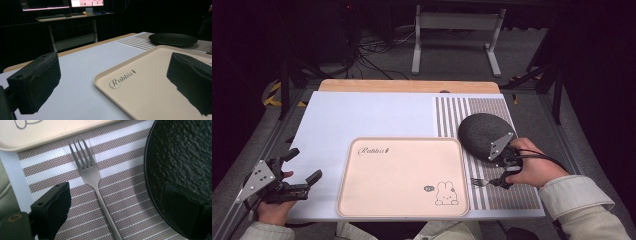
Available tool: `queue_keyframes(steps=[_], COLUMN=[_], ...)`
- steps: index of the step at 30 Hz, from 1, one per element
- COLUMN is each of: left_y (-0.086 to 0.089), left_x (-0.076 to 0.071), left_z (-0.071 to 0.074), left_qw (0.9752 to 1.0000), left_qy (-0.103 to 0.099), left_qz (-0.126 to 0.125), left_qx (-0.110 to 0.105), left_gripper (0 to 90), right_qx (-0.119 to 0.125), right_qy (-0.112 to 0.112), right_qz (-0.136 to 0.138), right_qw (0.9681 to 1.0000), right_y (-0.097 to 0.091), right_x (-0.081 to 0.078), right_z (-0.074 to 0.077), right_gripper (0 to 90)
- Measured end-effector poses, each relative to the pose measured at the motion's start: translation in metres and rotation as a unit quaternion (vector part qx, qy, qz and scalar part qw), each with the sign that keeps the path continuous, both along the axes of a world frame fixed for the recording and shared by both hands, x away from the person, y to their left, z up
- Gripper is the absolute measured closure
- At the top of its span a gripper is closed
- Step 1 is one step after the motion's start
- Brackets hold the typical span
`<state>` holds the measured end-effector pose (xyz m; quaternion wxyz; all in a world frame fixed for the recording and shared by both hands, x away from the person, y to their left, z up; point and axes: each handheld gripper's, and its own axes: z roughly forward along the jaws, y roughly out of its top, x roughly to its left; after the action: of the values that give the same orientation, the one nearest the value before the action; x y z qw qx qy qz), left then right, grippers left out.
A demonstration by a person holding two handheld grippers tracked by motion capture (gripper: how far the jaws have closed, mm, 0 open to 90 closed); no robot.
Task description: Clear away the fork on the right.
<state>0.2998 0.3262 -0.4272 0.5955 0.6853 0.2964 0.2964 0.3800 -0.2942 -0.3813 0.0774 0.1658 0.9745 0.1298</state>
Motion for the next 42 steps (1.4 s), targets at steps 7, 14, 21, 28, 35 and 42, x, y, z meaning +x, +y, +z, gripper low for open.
queue_keyframes(steps=[7, 14, 21, 28, 35, 42], left_y=[0.0, 0.0, 0.0, 0.0, 0.0, 0.0], left_x=[0.0, 0.0, 0.0, 0.0, 0.0, 0.0], left_z=[0.0, 0.0, 0.0, 0.0, 0.0, 0.0], left_qw=[1.0, 1.0, 1.0, 1.0, 1.0, 1.0], left_qy=[0.0, 0.001, 0.0, 0.0, 0.0, 0.0], left_qz=[0.0, -0.001, 0.0, 0.001, 0.001, 0.001], left_qx=[0.0, 0.001, 0.0, 0.0, -0.001, 0.0], left_gripper=[0.0, 0.0, 0.0, 0.0, 0.0, 0.0], right_qx=[-0.029, -0.048, -0.061, -0.077, -0.103, -0.122], right_qy=[0.024, 0.043, 0.053, 0.056, 0.063, 0.065], right_qz=[0.003, 0.019, 0.032, 0.058, 0.087, 0.105], right_qw=[0.9993, 0.9978, 0.9962, 0.9938, 0.9889, 0.9849], right_y=[-0.001, -0.001, 0.0, 0.002, 0.003, 0.008], right_x=[0.0, -0.001, -0.002, 0.0, 0.001, 0.001], right_z=[-0.011, -0.019, -0.026, -0.029, -0.03, -0.031], right_gripper=[10.6, 13.2, 16.0, 34.1, 55.0, 67.4])
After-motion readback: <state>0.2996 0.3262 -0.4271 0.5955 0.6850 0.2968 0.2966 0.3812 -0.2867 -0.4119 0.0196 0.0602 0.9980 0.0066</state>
